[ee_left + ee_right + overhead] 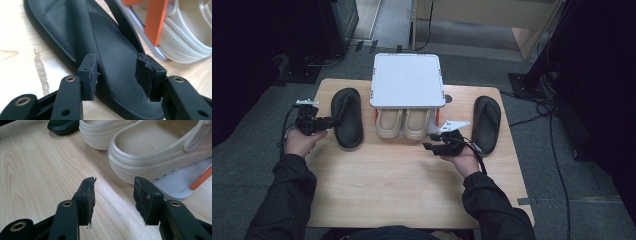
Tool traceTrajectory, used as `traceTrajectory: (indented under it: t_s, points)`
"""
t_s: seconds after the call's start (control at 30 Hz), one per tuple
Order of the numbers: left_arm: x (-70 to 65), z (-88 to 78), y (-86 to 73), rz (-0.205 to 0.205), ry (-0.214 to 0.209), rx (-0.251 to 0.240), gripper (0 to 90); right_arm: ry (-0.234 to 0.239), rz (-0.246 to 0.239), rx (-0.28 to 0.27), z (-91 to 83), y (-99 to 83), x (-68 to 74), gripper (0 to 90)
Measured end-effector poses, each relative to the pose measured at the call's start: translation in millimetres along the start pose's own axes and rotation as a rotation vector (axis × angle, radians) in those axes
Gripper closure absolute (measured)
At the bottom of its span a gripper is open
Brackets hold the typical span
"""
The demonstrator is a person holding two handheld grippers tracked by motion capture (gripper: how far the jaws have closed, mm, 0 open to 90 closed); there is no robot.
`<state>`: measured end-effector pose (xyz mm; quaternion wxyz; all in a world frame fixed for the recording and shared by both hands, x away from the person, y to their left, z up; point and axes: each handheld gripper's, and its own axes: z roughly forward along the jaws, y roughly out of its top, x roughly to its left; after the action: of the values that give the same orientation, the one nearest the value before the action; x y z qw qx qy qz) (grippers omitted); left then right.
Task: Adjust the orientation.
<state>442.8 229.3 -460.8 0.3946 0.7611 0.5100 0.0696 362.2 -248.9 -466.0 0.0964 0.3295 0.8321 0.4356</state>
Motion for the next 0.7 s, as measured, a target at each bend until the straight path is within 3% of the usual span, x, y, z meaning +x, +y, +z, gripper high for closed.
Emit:
traceTrajectory:
  t_s: [0.1, 0.33, 0.7]
  points:
    - [5.5, 1.6, 5.4, -0.007, 0.015, -0.020, 50.5, -0.005, 0.003, 0.000, -1.6, -1.7, 1.1, 52.2]
    - [17.4, 16.6, 17.1, -0.022, 0.035, -0.009, 50.1, -0.019, 0.018, 0.001, -6.1, -4.7, 0.9, 52.2]
    - [22.2, 45.9, 27.7, -0.017, 0.081, 0.005, 47.9, -0.042, 0.033, -0.004, -12.0, -10.8, 0.3, 52.2]
